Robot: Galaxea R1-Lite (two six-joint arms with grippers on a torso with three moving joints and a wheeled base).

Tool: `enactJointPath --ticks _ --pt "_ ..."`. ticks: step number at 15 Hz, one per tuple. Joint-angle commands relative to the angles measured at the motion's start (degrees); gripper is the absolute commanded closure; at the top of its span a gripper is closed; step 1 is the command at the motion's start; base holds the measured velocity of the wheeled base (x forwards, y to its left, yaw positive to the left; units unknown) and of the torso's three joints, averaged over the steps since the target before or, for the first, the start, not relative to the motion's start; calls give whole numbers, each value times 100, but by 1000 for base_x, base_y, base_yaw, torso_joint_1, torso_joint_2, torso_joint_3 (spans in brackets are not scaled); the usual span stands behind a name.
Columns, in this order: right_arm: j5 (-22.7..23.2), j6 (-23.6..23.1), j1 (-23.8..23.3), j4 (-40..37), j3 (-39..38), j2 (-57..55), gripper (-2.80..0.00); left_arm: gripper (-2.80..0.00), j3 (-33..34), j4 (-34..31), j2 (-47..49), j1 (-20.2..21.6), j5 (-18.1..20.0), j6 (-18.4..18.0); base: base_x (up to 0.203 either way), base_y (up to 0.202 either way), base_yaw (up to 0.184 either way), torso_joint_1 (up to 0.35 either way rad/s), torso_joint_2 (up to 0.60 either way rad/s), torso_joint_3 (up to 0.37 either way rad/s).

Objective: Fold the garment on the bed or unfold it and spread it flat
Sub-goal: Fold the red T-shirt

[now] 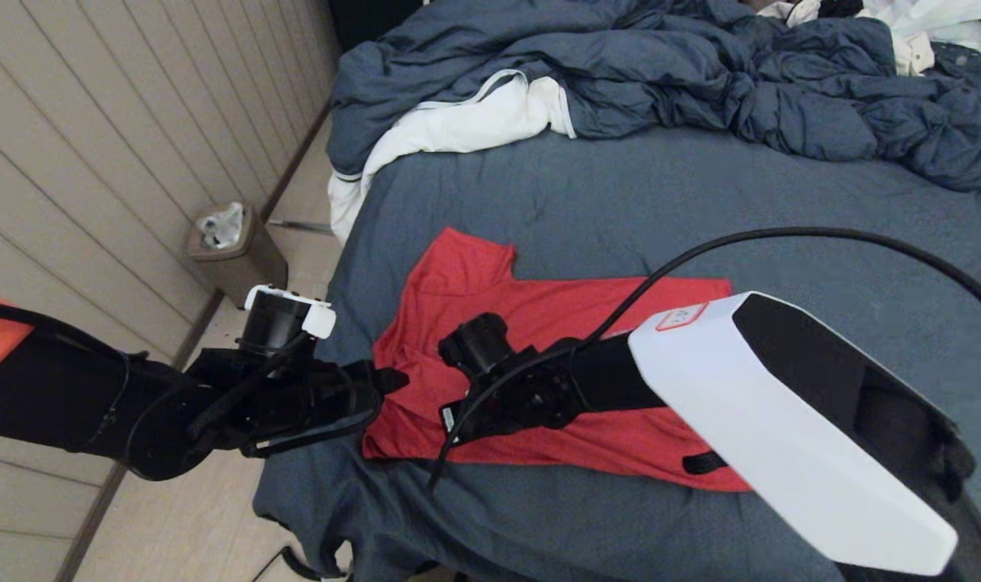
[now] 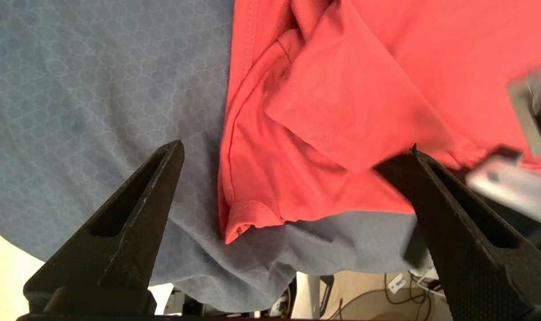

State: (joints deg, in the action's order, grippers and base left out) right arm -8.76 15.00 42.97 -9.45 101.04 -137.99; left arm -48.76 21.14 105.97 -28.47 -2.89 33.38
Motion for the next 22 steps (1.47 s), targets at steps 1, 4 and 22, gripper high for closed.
enactJointPath --ticks 1,4,22 --pt "-329 62 -5 5 500 -335 0 -280 8 39 -15 -1 -1 20 0 0 0 0 0 0" --pt "-442 91 -11 -109 881 -354 0 -280 16 48 -15 -1 -10 20 0 0 0 0 0 0" --pt "-951 91 -892 977 1111 -289 0 -280 25 57 55 -1 -9 11 0 0 0 0 0 0"
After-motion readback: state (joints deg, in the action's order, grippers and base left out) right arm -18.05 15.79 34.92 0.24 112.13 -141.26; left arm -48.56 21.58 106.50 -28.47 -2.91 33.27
